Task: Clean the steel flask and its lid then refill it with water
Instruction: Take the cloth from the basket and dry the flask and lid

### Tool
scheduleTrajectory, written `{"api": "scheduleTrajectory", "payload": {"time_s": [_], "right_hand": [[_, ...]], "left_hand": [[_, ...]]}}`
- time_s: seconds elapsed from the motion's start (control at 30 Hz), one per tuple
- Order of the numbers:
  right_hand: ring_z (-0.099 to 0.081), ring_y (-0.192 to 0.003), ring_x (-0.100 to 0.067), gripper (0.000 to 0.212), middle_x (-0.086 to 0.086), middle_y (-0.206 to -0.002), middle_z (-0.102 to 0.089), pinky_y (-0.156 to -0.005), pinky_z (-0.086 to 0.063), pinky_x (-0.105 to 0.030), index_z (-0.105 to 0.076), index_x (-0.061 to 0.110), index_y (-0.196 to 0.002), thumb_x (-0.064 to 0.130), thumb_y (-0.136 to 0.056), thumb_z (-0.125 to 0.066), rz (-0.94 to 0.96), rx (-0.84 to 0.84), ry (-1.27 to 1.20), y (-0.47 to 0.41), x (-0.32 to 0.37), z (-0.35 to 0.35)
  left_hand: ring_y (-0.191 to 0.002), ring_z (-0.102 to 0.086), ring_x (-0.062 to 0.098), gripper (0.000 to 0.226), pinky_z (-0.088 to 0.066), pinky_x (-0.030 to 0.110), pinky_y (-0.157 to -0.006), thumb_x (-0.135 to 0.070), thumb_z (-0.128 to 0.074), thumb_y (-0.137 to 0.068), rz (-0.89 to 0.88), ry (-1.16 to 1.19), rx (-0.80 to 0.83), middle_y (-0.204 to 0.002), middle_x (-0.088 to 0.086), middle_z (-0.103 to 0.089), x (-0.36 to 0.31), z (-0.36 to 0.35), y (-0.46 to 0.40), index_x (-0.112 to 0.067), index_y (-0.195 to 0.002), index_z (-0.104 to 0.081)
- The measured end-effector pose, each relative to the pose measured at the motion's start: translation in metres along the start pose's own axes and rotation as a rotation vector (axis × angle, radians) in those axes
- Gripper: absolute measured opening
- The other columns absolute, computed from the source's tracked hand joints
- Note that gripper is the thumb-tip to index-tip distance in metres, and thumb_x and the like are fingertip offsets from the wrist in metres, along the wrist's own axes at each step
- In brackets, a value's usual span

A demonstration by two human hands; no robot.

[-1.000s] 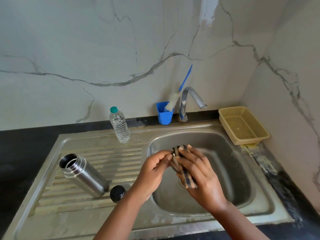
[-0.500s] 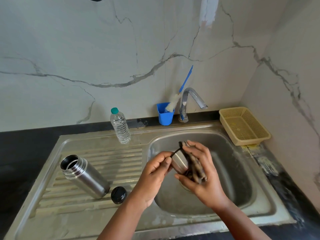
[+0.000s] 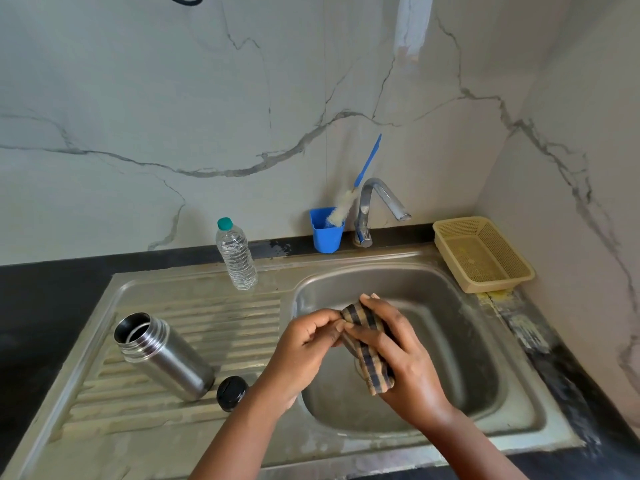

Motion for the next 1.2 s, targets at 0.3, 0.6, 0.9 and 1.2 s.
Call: {"api": "scheduleTrajectory", "payload": {"time_s": [0.3,0.6,0.9,1.2], "right_hand": [[-0.054,-0.127,-0.030,0.080,-0.007,-0.133,-0.057,-0.100,-0.050,-0.048,-0.050,0.017,-0.134,0.003,-0.065,-0.089,-0.536,-0.156,-0.837,-0.003,-0.003,-0.011],[-0.046,-0.133,-0.018,0.054,0.004,-0.150,-0.039,-0.103,-0.045,-0.031,-0.056,0.030,-0.127,0.013,-0.081,-0.079,-0.134,0.015,-0.079,0.000,0.001,-0.003],[-0.061,-0.116,-0.042,0.073,-0.028,-0.127,-0.061,-0.088,-0.055,-0.048,-0.056,0.008,-0.133,0.041,-0.074,-0.083,-1.025,-0.065,-1.419,-0.004,0.009,-0.007],[-0.072,-0.089,-0.035,0.035,-0.026,-0.108,-0.070,-0.070,-0.061,-0.041,-0.066,-0.001,-0.116,0.024,-0.092,-0.059,-1.301,-0.282,-1.363,0.007,0.011,-0.011]], "left_hand": [[-0.105,-0.067,0.028,0.021,-0.052,0.037,-0.097,-0.020,-0.061,-0.091,0.006,0.360,-0.038,-0.106,0.018,-0.072,0.005,-0.001,0.004,-0.011,-0.104,-0.075],[-0.100,-0.069,0.014,0.018,-0.050,0.022,-0.090,-0.003,-0.057,-0.097,-0.043,0.062,0.028,-0.100,0.004,-0.076,0.000,-0.003,0.006,-0.006,-0.105,-0.072],[-0.112,-0.067,0.022,0.027,-0.053,0.032,-0.095,-0.007,-0.060,-0.095,-0.343,-0.046,-0.062,-0.116,0.005,-0.072,0.003,-0.009,0.012,-0.007,-0.120,-0.070],[-0.100,-0.061,0.016,0.029,-0.049,0.037,-0.103,-0.006,-0.053,-0.086,-0.894,-1.164,-0.052,-0.101,0.003,-0.073,0.020,-0.024,0.013,-0.007,-0.106,-0.075]]}}
Point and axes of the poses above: each hand's wrist, its own y-axis away from the middle knuckle, its own z-axis out of the back of the hand, x = y × z, the point moved 3 cm from there along -y, towards the middle knuckle
